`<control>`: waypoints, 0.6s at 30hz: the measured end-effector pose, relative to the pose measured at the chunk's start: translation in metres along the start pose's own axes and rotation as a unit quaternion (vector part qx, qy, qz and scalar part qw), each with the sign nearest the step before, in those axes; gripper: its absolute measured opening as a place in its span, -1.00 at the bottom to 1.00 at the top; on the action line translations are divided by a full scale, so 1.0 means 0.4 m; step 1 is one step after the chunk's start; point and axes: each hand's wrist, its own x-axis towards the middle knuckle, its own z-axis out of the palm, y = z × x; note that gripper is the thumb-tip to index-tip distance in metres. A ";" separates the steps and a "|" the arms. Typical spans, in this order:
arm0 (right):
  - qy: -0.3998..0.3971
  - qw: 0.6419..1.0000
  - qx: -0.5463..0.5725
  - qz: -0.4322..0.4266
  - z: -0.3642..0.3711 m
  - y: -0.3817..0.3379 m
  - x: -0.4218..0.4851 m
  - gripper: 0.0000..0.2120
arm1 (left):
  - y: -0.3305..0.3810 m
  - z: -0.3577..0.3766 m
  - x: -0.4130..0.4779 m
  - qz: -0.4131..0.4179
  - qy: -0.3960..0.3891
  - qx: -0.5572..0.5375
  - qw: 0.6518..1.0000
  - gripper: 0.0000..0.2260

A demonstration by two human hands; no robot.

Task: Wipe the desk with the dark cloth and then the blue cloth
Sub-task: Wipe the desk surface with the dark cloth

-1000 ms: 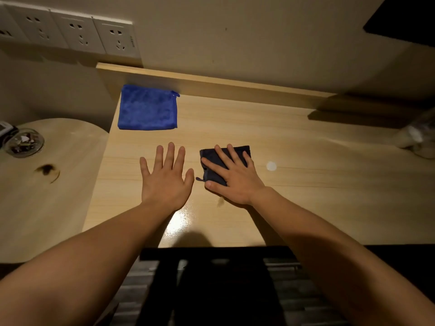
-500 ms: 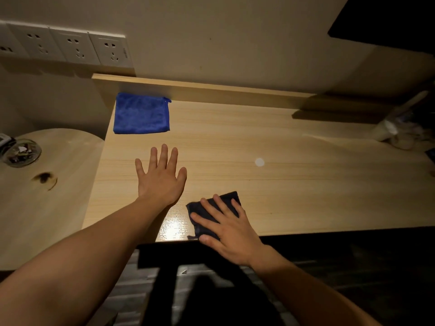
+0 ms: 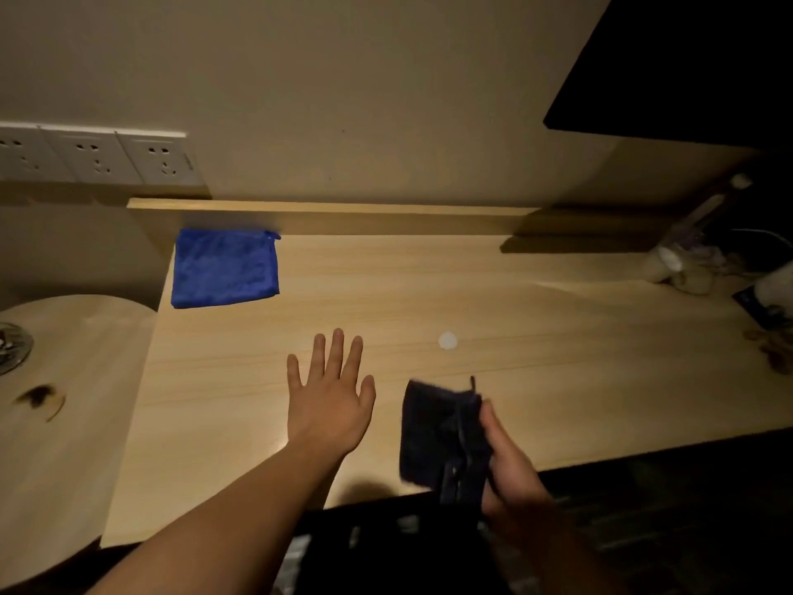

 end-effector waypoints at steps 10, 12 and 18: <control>-0.010 0.764 -0.587 -0.269 0.202 -0.441 0.396 -0.57 | -0.014 0.024 0.024 0.008 -0.002 0.008 1.000 -0.41; -0.018 0.623 -0.734 -0.270 0.219 -0.465 0.527 -0.53 | -0.028 0.035 0.031 0.024 -0.001 0.041 0.999 -0.39; -0.041 0.429 -0.864 -0.260 0.167 -0.413 0.708 -0.36 | -0.043 0.050 0.038 0.018 -0.006 0.071 0.997 -0.34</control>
